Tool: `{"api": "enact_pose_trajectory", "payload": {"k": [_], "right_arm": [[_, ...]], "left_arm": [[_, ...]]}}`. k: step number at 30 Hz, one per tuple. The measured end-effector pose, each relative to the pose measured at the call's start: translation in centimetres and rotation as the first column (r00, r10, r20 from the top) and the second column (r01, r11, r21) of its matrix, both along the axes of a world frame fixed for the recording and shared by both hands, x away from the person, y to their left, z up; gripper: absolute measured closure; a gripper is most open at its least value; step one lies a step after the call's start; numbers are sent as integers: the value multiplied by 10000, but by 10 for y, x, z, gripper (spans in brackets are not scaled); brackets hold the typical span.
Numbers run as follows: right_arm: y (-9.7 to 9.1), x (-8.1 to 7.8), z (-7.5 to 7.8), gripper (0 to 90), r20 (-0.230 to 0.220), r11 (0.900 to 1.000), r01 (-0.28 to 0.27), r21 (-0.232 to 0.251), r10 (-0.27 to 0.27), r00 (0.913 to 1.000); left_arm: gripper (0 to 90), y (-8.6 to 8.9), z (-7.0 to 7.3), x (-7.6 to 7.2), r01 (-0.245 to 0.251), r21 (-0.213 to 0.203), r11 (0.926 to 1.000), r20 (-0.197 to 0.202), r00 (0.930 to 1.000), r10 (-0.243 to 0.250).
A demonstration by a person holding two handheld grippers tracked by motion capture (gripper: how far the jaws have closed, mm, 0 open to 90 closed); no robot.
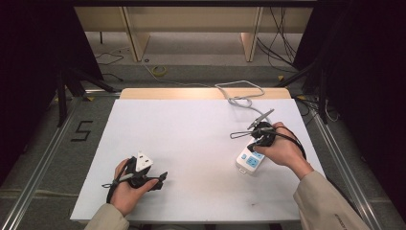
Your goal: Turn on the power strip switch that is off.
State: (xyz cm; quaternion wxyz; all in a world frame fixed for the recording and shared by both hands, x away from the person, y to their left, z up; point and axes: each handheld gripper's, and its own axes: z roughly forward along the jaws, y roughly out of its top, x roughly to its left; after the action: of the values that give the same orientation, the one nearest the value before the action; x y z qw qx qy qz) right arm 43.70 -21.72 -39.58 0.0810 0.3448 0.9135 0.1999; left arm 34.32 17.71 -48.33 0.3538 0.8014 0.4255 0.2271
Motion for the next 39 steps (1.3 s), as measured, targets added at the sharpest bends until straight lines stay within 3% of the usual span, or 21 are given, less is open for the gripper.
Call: {"api": "enact_pose_trajectory", "payload": {"k": [39], "right_arm": [[11, 6, -9, 900, -179, 9998, -94, -187, 91, 9998]], "left_arm": [[167, 0, 0, 0, 15, 11, 10000, -1, 10000, -15]]}}
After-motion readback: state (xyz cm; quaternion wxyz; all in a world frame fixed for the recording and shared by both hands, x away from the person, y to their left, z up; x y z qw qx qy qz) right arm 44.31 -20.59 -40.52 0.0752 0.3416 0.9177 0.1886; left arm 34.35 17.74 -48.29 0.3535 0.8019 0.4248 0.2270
